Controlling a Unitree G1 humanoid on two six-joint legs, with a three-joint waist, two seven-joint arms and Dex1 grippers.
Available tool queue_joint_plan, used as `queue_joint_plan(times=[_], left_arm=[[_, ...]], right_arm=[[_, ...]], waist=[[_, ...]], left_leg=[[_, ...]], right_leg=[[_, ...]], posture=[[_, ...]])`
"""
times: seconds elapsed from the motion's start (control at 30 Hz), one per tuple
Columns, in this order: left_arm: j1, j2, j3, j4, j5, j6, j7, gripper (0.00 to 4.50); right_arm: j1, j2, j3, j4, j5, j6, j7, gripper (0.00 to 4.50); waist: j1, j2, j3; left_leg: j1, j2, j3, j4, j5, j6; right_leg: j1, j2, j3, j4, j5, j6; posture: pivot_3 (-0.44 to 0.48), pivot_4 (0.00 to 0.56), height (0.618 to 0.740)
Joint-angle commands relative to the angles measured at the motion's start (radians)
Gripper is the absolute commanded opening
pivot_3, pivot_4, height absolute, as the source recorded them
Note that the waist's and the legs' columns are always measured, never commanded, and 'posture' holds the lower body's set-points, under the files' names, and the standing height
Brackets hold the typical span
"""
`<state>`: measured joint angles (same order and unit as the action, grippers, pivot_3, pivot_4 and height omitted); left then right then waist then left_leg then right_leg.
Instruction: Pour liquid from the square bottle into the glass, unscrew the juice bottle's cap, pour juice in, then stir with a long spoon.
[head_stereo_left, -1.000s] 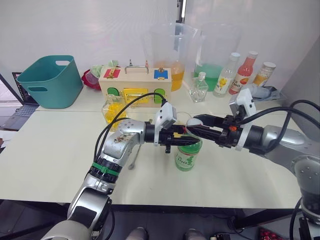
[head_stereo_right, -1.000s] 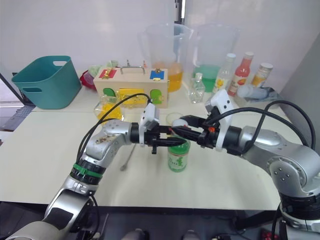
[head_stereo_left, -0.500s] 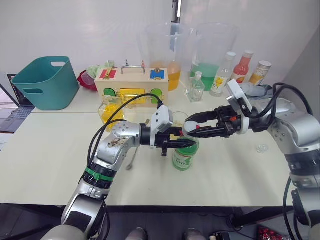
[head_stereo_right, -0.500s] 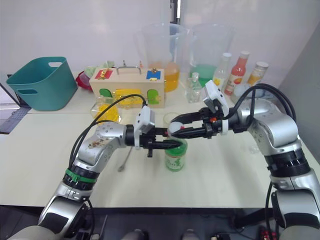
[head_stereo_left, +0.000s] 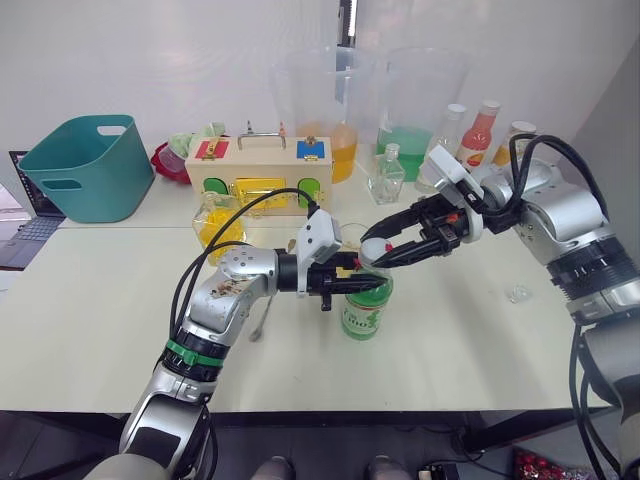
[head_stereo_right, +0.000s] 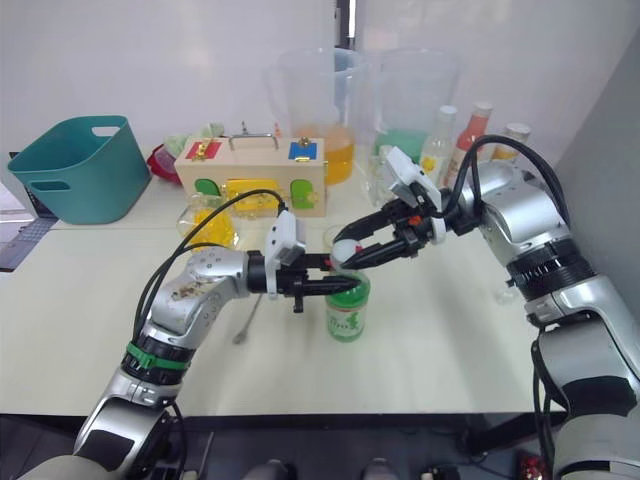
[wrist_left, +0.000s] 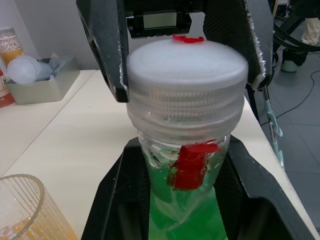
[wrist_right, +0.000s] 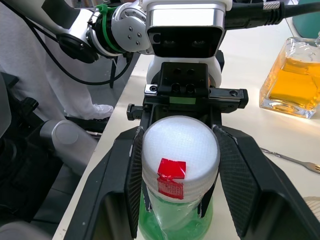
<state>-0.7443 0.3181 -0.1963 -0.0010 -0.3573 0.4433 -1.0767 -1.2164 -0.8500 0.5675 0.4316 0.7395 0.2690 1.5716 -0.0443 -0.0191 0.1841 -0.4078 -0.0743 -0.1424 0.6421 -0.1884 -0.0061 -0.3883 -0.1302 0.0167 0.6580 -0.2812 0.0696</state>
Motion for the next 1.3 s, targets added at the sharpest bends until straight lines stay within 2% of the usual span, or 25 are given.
queue_joint_plan(times=[0.03, 0.07, 0.13, 0.17, 0.2, 0.3, 0.33, 0.47, 0.57, 0.73, 0.87, 1.27, 1.3], left_arm=[[-0.004, -0.012, -0.008, -0.032, -0.023, 0.008, 0.0, 1.26], [-0.005, -0.012, -0.006, -0.035, -0.027, 0.008, -0.003, 1.26], [-0.009, -0.011, -0.001, -0.047, -0.041, 0.018, -0.008, 1.26], [-0.013, -0.009, 0.001, -0.052, -0.045, 0.024, -0.008, 1.26], [-0.014, -0.007, 0.003, -0.057, -0.048, 0.029, -0.007, 1.26], [-0.024, 0.008, 0.01, -0.049, -0.049, 0.03, -0.016, 1.26], [-0.028, 0.013, 0.012, -0.044, -0.049, 0.029, -0.02, 1.26], [-0.038, 0.03, 0.017, -0.036, -0.056, 0.031, -0.026, 1.26], [-0.049, 0.039, 0.02, -0.043, -0.064, 0.058, -0.021, 1.26], [-0.053, 0.051, 0.021, -0.055, -0.073, 0.094, -0.019, 1.26], [-0.052, 0.062, 0.014, -0.045, -0.076, 0.094, -0.038, 1.26], [-0.046, 0.055, 0.005, -0.021, -0.069, 0.073, -0.053, 1.26], [-0.045, 0.055, 0.006, -0.019, -0.069, 0.071, -0.053, 1.26]], right_arm=[[-0.054, -0.004, -0.009, -0.02, 0.068, 0.133, 0.043, 1.66], [-0.057, -0.006, -0.02, -0.023, 0.079, 0.15, 0.043, 1.66], [-0.044, -0.029, -0.044, -0.06, 0.105, 0.173, 0.043, 2.67], [-0.033, -0.04, -0.068, -0.081, 0.115, 0.189, 0.043, 2.83], [-0.024, -0.048, -0.085, -0.097, 0.121, 0.203, 0.043, 3.29], [0.033, -0.044, -0.206, -0.147, 0.094, 0.218, 0.028, 4.27], [0.062, -0.042, -0.244, -0.177, 0.077, 0.21, 0.002, 4.45], [0.171, -0.036, -0.362, -0.306, 0.039, 0.234, -0.116, 4.45], [0.318, -0.018, -0.479, -0.509, 0.067, 0.325, -0.359, 4.45], [0.483, 0.046, -0.616, -0.771, 0.158, 0.465, -0.644, 4.45], [0.54, 0.112, -0.655, -0.898, 0.203, 0.546, -0.824, 4.45], [0.616, 0.118, -0.679, -0.947, 0.169, 0.629, -1.007, 4.45], [0.62, 0.118, -0.68, -0.947, 0.168, 0.631, -1.013, 4.22]], waist=[[0.001, 0.0, 0.0], [0.001, 0.0, 0.0], [0.003, 0.0, 0.0], [0.004, 0.0, 0.0], [0.005, 0.0, 0.0], [0.009, 0.0, 0.0], [0.011, 0.0, 0.0], [0.012, 0.0, 0.0], [0.009, 0.0, 0.0], [0.009, 0.0, 0.0], [0.005, 0.0, 0.0], [0.007, 0.0, 0.0], [0.007, 0.0, 0.0]], left_leg=[[0.0, 0.0, 0.0, 0.0, 0.0, 0.0], [-0.001, 0.0, 0.0, 0.0, 0.0, 0.0], [-0.002, 0.0, 0.0, 0.0, 0.0, 0.0], [-0.003, 0.0, 0.0, 0.0, 0.0, 0.0], [-0.006, 0.0, 0.0, 0.0, 0.0, 0.0], [-0.011, -0.001, -0.001, 0.002, -0.001, -0.001], [-0.014, -0.001, -0.001, 0.002, -0.001, -0.001], [-0.015, 0.0, 0.0, 0.002, -0.001, -0.001], [-0.015, 0.0, 0.001, 0.002, 0.0, -0.002], [-0.015, 0.0, 0.001, 0.003, 0.0, -0.002], [-0.015, 0.0, 0.002, 0.003, 0.0, -0.002], [-0.014, 0.0, 0.002, 0.003, 0.0, -0.002], [-0.014, 0.0, 0.002, 0.003, 0.0, -0.002]], right_leg=[[0.0, 0.0, 0.0, 0.0, 0.0, 0.0], [-0.001, 0.0, 0.0, 0.001, 0.0, 0.0], [-0.002, 0.0, 0.0, 0.001, 0.0, 0.0], [-0.004, 0.0, 0.0, 0.001, 0.0, 0.0], [-0.006, 0.0, 0.0, 0.001, 0.0, 0.0], [-0.013, 0.0, 0.001, 0.006, 0.001, -0.002], [-0.015, 0.0, 0.001, 0.006, 0.001, -0.002], [-0.018, 0.0, 0.001, 0.006, 0.002, -0.003], [-0.018, 0.0, 0.001, 0.007, 0.002, -0.003], [-0.018, 0.0, 0.002, 0.008, 0.002, -0.003], [-0.018, 0.0, 0.002, 0.008, 0.002, -0.003], [-0.017, 0.0, 0.002, 0.008, 0.002, -0.003], [-0.017, 0.0, 0.002, 0.008, 0.002, -0.003]], posture=[[0.0, 0.15, 0.74], [0.0, 0.15, 0.74], [0.0, 0.15, 0.74], [0.0, 0.15, 0.74], [0.0, 0.15, 0.74], [0.0, 0.15, 0.74], [0.0, 0.15, 0.74], [0.0, 0.15, 0.74], [0.0, 0.15, 0.74], [0.0, 0.15, 0.74], [0.0, 0.15, 0.74], [0.0, 0.15, 0.74], [0.0, 0.15, 0.74]])
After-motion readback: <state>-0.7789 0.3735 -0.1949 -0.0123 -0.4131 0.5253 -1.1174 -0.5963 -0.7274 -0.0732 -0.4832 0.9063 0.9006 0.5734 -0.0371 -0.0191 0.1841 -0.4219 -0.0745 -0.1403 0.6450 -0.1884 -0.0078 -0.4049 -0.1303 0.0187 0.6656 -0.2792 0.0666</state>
